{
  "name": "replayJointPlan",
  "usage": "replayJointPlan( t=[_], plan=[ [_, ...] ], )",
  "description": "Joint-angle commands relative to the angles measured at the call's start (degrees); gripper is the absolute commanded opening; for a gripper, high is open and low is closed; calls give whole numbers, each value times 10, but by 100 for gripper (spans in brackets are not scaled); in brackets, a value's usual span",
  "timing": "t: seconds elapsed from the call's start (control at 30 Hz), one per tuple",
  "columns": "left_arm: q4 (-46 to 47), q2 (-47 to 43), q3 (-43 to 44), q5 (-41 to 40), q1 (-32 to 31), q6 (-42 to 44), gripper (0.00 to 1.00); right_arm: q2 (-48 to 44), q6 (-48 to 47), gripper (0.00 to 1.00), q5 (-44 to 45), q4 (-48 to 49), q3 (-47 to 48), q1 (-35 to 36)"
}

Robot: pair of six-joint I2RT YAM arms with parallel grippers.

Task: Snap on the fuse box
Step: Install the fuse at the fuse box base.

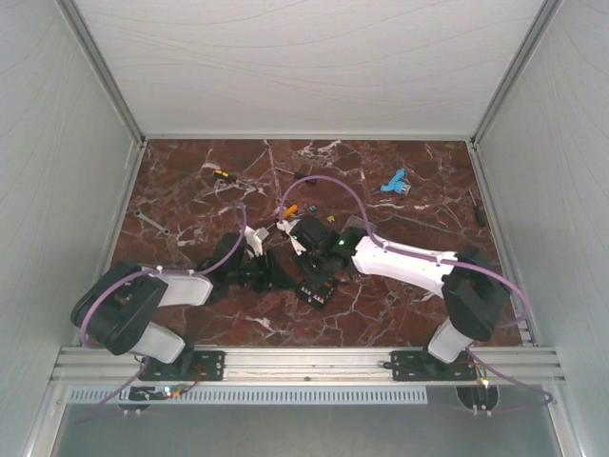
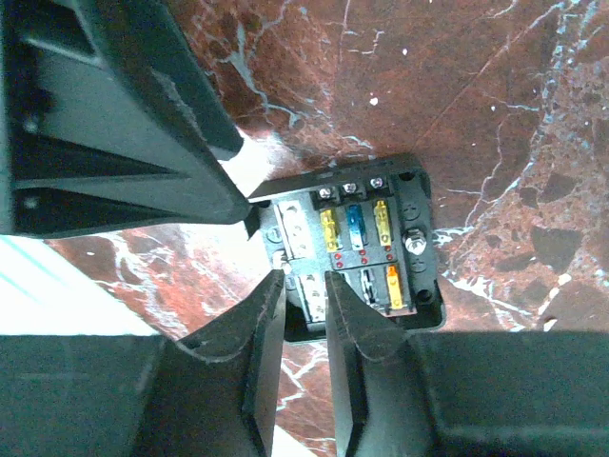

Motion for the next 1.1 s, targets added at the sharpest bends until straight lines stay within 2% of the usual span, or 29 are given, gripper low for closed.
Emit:
replayJointPlan(
  t=[0.0, 0.17, 0.27, 0.53, 1.07],
  plan=[
    [-57, -21, 47, -36, -9, 37, 44, -44, 112, 21, 12, 62, -35, -15],
    [-72, 2, 75, -42, -21, 47, 52, -67, 183, 21, -14, 102, -80, -52],
    [-85, 25, 98, -46, -36, 58, 54, -80, 225, 21, -26, 136, -115, -68],
    [-96, 54, 118, -49, -51, 67, 52, -77, 273, 20, -72, 192, -158, -87],
    [-80, 86, 131, -53, -57, 64, 45, -55, 299, 13, -77, 201, -167, -89]
  ],
)
